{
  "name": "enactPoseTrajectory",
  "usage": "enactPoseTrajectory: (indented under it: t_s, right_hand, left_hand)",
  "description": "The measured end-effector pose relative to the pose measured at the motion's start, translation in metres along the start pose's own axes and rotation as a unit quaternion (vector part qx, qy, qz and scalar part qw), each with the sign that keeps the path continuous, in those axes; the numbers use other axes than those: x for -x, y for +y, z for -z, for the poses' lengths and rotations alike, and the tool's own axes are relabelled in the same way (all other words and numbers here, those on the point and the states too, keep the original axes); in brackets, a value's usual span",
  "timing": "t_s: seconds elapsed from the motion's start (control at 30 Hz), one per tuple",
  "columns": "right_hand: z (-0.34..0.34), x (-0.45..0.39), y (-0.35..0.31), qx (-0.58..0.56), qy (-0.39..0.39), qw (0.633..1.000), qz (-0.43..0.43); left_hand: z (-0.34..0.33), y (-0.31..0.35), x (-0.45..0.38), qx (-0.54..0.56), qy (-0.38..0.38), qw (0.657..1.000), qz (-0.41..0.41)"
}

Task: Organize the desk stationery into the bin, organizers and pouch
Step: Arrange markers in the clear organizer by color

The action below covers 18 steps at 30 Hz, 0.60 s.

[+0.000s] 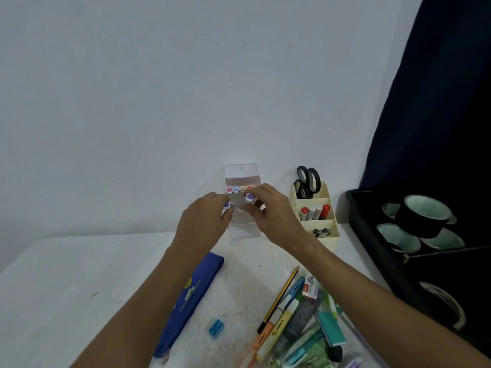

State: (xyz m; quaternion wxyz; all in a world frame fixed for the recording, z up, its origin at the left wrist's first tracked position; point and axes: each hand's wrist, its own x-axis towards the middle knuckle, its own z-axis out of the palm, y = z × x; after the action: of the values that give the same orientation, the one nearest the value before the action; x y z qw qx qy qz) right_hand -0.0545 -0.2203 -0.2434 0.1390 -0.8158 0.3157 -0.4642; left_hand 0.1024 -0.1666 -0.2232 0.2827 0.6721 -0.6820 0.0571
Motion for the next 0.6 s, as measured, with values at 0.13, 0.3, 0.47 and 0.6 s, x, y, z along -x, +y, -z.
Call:
enactPoseTrajectory:
  t_s: [0.13,0.3,0.47,0.6]
  right_hand:
    - [0.001,-0.001,-0.002,-0.005,0.030,0.999,0.017]
    - [-0.014,0.003,0.006,0.027,-0.043,0.999,0.003]
    - [-0.029,-0.002,0.014,0.038,-0.080,0.995,-0.044]
    - [-0.037,-0.007,0.020,0.061,-0.092,0.990,-0.090]
  left_hand:
    - [-0.002,-0.002,-0.002,0.004,-0.002,1.000,0.003]
    - [-0.008,-0.004,-0.005,-0.002,-0.003,1.000,0.000]
    - [-0.014,-0.005,-0.012,-0.005,-0.017,1.000,0.005]
    - [-0.023,-0.010,-0.018,-0.008,-0.035,0.999,0.021]
